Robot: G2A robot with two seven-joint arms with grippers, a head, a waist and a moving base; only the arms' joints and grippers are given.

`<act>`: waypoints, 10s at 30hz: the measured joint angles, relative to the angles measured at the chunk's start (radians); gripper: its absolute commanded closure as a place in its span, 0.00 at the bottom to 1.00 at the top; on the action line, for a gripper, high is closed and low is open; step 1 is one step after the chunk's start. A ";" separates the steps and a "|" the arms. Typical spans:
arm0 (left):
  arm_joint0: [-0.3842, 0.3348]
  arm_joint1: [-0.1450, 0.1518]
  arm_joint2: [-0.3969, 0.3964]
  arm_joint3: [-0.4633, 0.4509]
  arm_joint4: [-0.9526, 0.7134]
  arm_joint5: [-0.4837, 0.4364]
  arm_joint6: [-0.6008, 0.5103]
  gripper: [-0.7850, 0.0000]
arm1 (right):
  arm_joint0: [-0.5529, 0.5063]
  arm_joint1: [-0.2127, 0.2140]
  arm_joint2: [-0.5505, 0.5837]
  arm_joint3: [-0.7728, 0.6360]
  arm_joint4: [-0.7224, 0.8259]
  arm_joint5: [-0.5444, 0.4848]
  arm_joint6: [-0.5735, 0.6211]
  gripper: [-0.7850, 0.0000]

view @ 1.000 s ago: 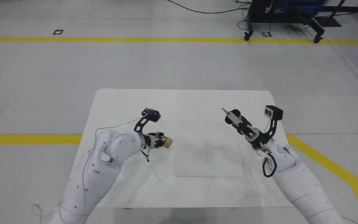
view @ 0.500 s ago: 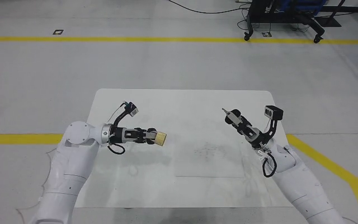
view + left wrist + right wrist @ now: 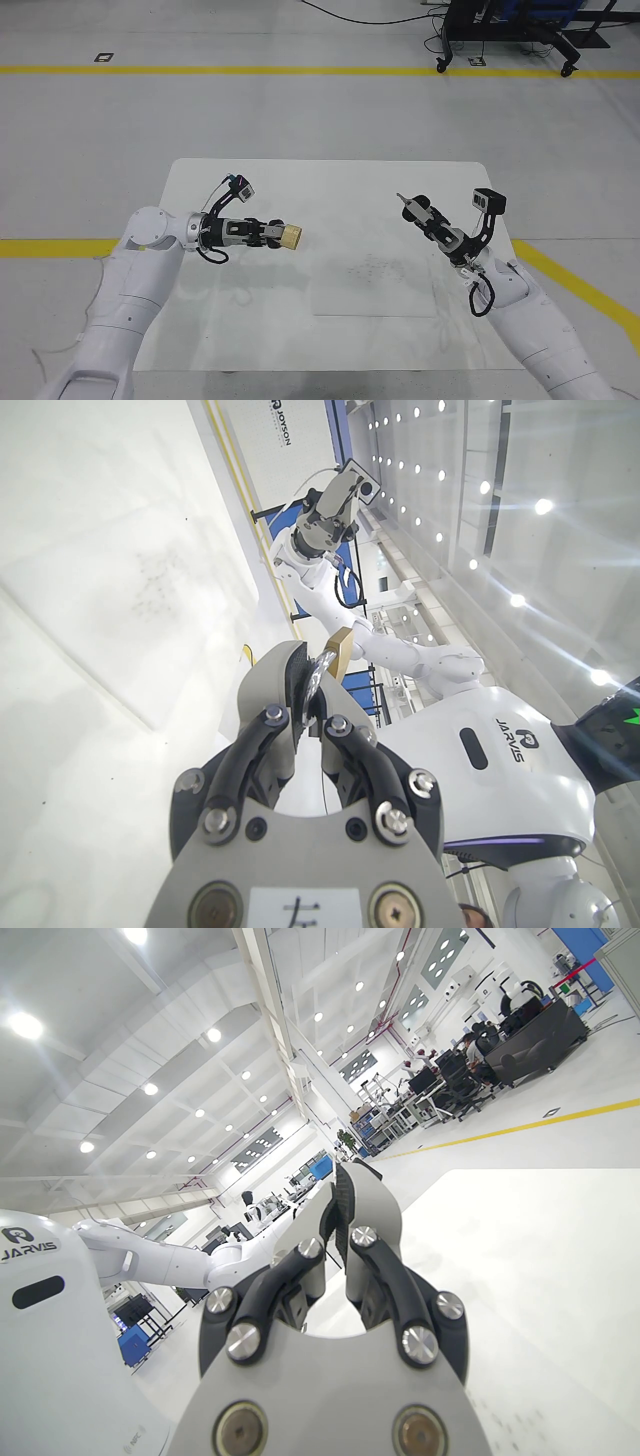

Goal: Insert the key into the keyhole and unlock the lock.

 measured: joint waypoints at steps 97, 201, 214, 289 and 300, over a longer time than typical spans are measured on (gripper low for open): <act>-0.305 -0.050 0.586 0.164 -0.477 0.301 0.513 1.00 | -0.127 -0.057 0.020 -0.419 0.143 0.682 0.329 1.00; -0.103 -0.076 0.400 -0.082 -0.222 0.350 0.943 1.00 | -0.120 -0.184 -0.206 -0.454 0.088 1.075 -0.440 1.00; -0.088 -0.069 0.353 -0.105 -0.120 0.352 0.895 1.00 | -0.180 -0.153 -0.121 -0.539 -0.092 1.175 -0.181 1.00; -0.083 -0.102 0.279 -0.078 0.000 0.383 0.646 1.00 | -0.197 -0.142 0.088 -0.519 0.078 1.152 0.392 1.00; -0.082 -0.106 0.278 -0.076 0.006 0.383 0.633 1.00 | -0.165 -0.147 0.069 -0.492 0.095 1.183 0.332 1.00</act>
